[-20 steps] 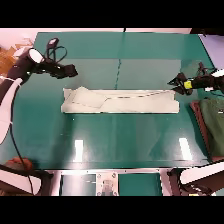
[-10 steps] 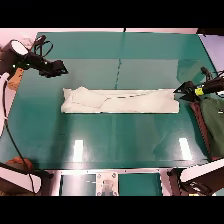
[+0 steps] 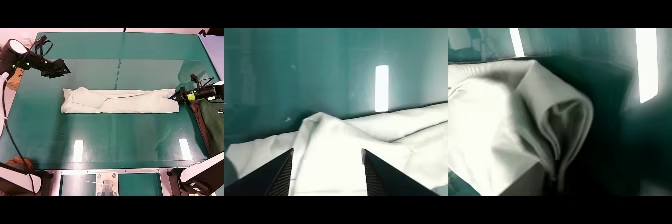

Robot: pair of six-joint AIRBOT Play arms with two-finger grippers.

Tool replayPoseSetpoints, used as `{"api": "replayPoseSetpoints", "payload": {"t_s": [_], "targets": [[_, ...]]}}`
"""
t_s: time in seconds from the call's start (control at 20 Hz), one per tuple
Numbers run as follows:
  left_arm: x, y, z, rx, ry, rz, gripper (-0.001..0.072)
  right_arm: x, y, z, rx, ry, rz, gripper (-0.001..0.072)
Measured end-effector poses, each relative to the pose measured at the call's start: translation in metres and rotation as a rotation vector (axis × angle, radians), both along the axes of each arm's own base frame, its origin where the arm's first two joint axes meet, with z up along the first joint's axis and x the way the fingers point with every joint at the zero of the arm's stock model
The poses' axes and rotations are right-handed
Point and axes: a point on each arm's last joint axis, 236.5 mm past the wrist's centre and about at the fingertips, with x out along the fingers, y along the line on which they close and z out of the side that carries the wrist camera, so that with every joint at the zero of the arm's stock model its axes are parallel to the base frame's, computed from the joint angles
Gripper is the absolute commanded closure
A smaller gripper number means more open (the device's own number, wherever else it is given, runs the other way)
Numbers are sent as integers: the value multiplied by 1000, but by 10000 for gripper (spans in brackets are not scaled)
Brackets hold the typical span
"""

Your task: Fold the shirts.

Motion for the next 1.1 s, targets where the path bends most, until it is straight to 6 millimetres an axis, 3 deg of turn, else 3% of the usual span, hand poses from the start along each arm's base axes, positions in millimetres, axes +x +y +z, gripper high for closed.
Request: {"api": "replayPoseSetpoints", "payload": {"t_s": [0.05, 0.1, 0.15, 0.4, 0.55, 0.85, 1.0, 1.1], "targets": [[0, -5, 4, -27, -6, -6, 338, 2, 2, 0, 9, -12, 6, 699], [1, -12, 9, -60, -16, -14, 650, 4, 3, 0, 16, -21, 8, 699], [2, -18, 13, -85, -29, -22, 689, 6, 3, 2, 21, -32, 13, 699], [4, -66, 25, -142, -91, -100, 689, 15, -3, 28, 2, -72, 55, 700], [-4, -125, 16, -151, -109, -187, 689, 16, 8, 76, 40, -120, 88, 700], [-40, -281, -44, -149, -151, -344, 689, 11, 46, 197, 124, -309, 153, 699], [-60, -337, -72, -164, -167, -365, 689, 3, 71, 240, 153, -378, 190, 699], [-70, -359, -87, -178, -163, -361, 689, -2, 91, 265, 173, -420, 223, 699]]}}
